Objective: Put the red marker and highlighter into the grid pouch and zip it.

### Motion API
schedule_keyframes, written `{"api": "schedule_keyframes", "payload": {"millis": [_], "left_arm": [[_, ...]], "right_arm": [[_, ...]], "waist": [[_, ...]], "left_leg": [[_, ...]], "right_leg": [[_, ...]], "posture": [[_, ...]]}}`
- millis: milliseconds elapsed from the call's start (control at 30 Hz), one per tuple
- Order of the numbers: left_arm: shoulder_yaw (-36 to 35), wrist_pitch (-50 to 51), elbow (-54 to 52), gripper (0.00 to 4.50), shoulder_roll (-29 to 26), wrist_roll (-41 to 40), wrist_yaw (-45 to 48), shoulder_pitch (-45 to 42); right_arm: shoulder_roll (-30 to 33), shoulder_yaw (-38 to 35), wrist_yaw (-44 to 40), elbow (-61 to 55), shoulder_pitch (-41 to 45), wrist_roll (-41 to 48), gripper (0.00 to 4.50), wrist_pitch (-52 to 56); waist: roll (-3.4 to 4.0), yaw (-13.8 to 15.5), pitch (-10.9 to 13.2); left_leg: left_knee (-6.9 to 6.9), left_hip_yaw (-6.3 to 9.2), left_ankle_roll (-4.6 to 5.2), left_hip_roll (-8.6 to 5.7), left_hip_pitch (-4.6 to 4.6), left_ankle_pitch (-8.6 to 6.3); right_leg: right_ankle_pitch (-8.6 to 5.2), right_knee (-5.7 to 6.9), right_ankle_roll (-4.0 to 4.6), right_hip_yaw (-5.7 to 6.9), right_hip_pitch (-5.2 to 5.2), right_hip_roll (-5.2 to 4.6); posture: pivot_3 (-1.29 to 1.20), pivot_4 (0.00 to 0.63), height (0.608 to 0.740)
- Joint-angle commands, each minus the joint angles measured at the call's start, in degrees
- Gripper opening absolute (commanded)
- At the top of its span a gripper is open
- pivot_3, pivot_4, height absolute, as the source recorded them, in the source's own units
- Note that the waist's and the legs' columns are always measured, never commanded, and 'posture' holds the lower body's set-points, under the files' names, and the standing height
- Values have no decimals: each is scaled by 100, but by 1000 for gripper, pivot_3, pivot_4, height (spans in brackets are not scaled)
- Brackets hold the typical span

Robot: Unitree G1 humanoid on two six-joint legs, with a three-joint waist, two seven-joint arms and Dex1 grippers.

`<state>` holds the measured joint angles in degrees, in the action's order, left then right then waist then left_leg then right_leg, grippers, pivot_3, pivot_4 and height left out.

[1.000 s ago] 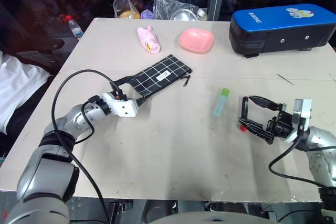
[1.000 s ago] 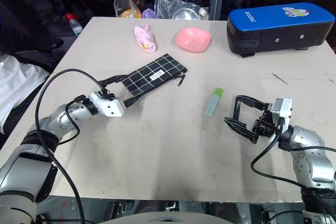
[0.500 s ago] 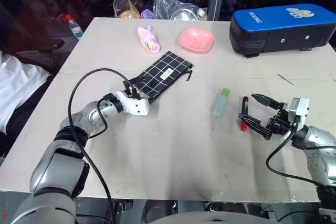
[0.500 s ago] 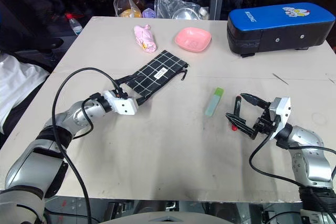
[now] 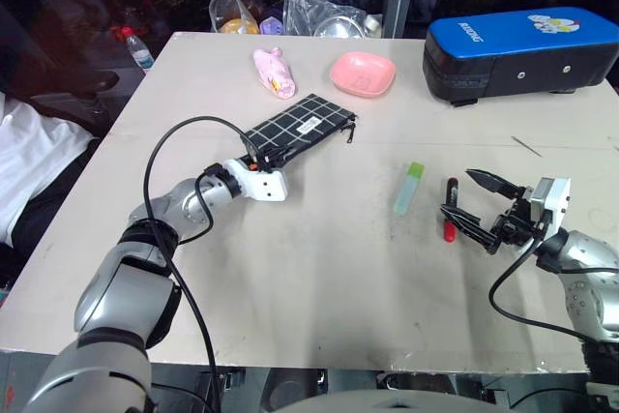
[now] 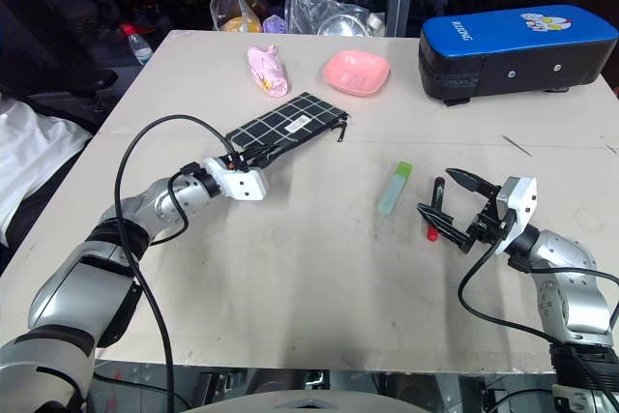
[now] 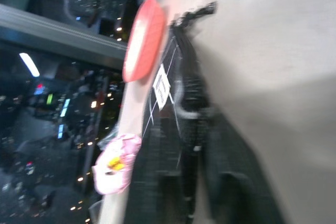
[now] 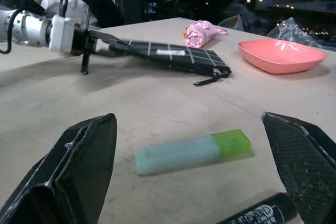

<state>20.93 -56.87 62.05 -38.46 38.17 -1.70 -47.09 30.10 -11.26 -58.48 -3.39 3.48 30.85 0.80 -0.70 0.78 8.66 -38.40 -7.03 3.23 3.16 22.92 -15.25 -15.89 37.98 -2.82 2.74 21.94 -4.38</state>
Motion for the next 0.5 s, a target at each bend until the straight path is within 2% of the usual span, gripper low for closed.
{"api": "schedule_keyframes", "payload": {"millis": [33, 200, 333, 433, 500], "left_arm": [[60, 14, 80, 21, 53, 10, -138, -59], [-135, -126, 89, 21, 144, -414, 102, 5], [-630, -64, -254, 21, 391, -1765, 1177, 144], [-916, 407, -898, 21, 610, -2822, 2138, 346], [-1002, 939, -1710, 21, 765, -3614, 2832, 663]], "right_arm": [[-18, -106, -12, -107, -28, 51, 4500, -148], [-25, -92, -21, -90, -31, 46, 4500, -157], [-36, -41, 51, -224, -8, 55, 4500, -65], [-78, 13, 187, -360, 61, 67, 4500, 44], [-129, 137, 489, -531, 171, 75, 4500, 417]], "waist": [[0, 2, 0], [0, 4, 0], [-1, -5, 1], [-1, -11, 1], [-1, -18, 1]], "left_leg": [[0, 0, 0, 0, 0, 0], [-1, 0, 0, 0, 0, 0], [-2, -1, 0, 0, 2, 0], [-2, -1, -1, 3, 2, 0], [-4, 0, -3, 4, 2, 2]], "right_leg": [[0, -1, 0, 0, 0, 0], [0, 0, 0, -1, 0, -1], [0, -2, 0, -1, 0, -2], [0, -1, 0, -1, 1, -2], [0, 1, 0, 0, 1, 1]], "posture": [[0, 150, 740], [0, 150, 740], [0, 150, 740], [0, 150, 740], [0, 150, 740]]}}
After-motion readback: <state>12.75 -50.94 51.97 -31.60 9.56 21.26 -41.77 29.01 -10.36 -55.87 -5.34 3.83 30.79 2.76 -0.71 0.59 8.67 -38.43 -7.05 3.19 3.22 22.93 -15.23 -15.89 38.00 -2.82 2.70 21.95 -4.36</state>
